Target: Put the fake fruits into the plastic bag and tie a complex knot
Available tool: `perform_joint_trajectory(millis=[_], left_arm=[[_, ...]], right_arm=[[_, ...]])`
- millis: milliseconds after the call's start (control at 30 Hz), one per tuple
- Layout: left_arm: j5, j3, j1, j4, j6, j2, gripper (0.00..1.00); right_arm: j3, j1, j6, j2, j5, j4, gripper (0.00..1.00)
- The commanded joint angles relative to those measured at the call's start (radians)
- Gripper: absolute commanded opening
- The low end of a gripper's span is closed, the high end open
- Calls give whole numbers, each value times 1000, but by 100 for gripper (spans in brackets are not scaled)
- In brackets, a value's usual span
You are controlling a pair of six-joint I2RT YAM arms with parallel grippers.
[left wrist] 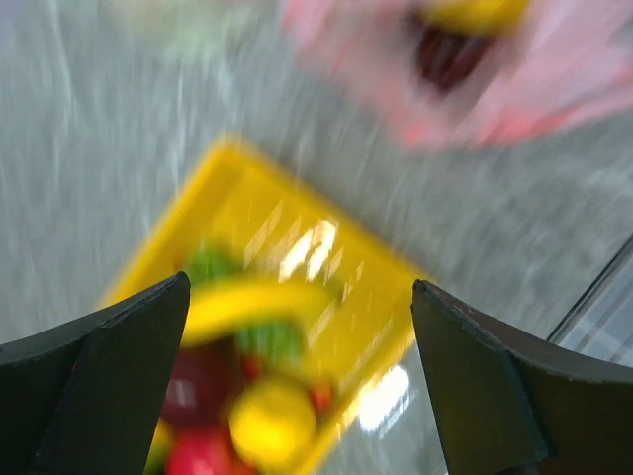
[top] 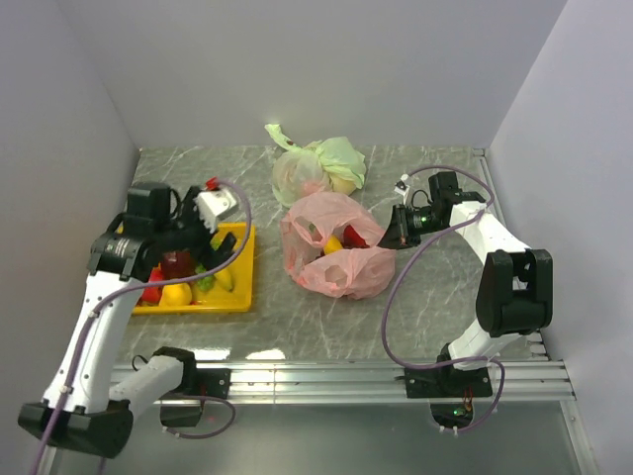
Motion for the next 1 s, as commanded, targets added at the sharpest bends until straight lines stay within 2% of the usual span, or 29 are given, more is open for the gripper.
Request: perform_joint_trajectory(millis=[0, 133, 267, 333, 667, 967], left_arm=[[-181, -126, 131, -145, 58, -18, 100], [-302, -168, 321, -97, -63, 14, 99], [-422, -205, 395, -14, -183, 64, 99], [-433, -229, 427, 29, -214, 84, 99], [-394, -260, 458, 220, -292, 313, 99], [-358, -251, 458, 322, -295, 428, 98]], right_arm=[[20, 8, -7, 8, 1, 5, 0], [14, 14, 1, 12, -2, 17, 0], [18, 17, 8, 18, -8, 20, 0], [26, 16, 10, 21, -7, 22, 0], [7, 19, 8, 5, 0, 20, 0], [18, 19, 13, -5, 9, 15, 0]])
